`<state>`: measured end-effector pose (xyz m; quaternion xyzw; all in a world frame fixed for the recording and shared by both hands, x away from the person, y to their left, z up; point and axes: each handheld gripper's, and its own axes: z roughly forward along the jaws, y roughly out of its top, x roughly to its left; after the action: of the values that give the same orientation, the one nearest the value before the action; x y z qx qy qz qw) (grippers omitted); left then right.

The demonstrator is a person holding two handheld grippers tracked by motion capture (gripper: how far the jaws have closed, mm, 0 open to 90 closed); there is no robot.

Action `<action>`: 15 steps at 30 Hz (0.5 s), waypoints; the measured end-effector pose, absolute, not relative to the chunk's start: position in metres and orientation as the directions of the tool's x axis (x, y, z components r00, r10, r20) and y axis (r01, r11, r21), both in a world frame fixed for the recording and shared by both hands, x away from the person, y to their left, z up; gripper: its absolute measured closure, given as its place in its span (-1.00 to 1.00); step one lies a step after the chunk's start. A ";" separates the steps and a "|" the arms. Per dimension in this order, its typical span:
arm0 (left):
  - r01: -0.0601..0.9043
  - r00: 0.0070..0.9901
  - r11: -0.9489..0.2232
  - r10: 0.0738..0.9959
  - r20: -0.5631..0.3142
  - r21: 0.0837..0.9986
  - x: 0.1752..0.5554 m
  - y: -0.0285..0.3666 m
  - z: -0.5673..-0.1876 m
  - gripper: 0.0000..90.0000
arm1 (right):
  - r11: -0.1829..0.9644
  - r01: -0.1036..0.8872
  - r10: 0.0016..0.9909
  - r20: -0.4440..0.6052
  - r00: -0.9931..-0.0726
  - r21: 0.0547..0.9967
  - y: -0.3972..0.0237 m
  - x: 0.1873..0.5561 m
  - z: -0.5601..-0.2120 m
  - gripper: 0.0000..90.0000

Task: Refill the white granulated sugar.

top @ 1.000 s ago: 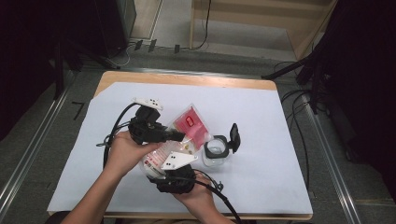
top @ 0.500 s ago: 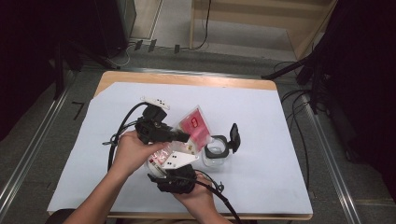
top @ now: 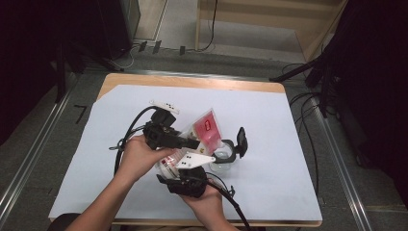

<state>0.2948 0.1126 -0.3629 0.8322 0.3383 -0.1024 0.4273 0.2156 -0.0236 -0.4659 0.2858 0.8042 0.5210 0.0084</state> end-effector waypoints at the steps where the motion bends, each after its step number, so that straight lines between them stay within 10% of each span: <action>1: 0.653 0.748 -0.405 0.477 -0.462 0.640 0.295 0.113 -0.363 0.55 | 0.283 0.456 0.469 0.293 -0.833 0.844 -0.025 0.216 -0.466 0.35; 15: 0.671 0.735 -0.455 0.517 -0.439 0.586 0.302 0.106 -0.351 0.81 | 0.353 0.400 0.473 0.208 -0.856 0.846 -0.018 0.213 -0.456 0.27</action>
<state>0.3022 0.1063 -0.3508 0.8471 0.3506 -0.0989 0.3869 0.2134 -0.0178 -0.4565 0.2656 0.8217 0.5030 0.0362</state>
